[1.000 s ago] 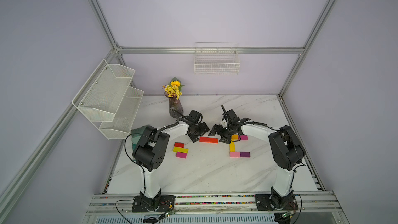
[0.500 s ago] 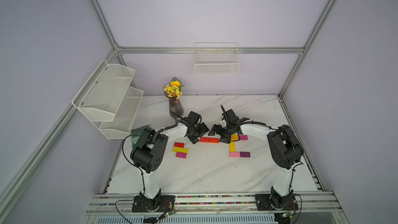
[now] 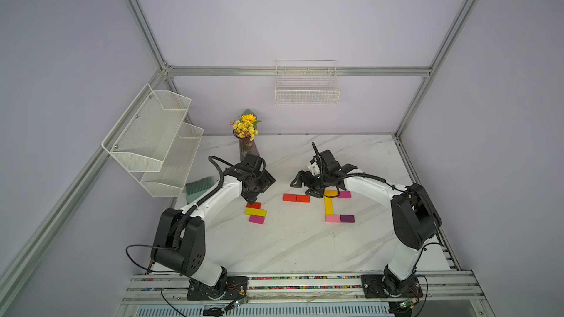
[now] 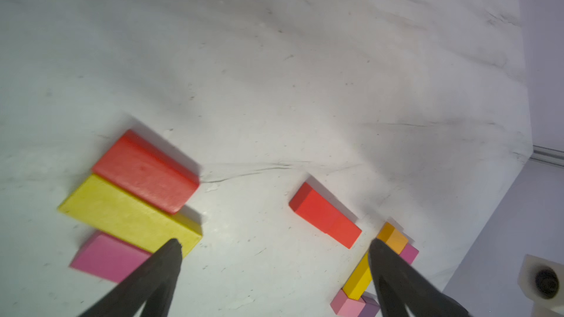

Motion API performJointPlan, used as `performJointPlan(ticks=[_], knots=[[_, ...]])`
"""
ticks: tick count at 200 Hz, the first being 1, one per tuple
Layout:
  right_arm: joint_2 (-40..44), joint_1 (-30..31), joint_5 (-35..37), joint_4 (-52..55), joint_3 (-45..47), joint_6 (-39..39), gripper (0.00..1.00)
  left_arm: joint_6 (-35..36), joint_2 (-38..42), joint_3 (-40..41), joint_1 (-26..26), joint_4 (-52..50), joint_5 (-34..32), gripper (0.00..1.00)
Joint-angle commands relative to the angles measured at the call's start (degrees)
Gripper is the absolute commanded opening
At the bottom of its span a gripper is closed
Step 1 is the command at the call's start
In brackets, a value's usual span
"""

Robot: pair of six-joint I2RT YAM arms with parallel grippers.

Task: Assemble the letter c with building blocks
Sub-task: Assemble the building block at the center of the board, then adjust the building block at the center of the board.

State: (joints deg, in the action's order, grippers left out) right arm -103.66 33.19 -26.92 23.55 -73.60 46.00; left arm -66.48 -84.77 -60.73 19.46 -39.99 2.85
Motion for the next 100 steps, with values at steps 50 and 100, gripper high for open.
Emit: performJointPlan(ticks=[50, 100], knots=[[0.5, 4.2, 0.8, -2.4, -0.7, 1.1, 0.91, -1.0, 7.7, 14.6, -5.6, 2.4, -3.7, 0.95], [2.2, 4.3, 1.5, -1.7, 0.8, 0.9, 0.91, 3.0, 1.7, 13.5, -6.5, 7.4, -4.8, 0.95]])
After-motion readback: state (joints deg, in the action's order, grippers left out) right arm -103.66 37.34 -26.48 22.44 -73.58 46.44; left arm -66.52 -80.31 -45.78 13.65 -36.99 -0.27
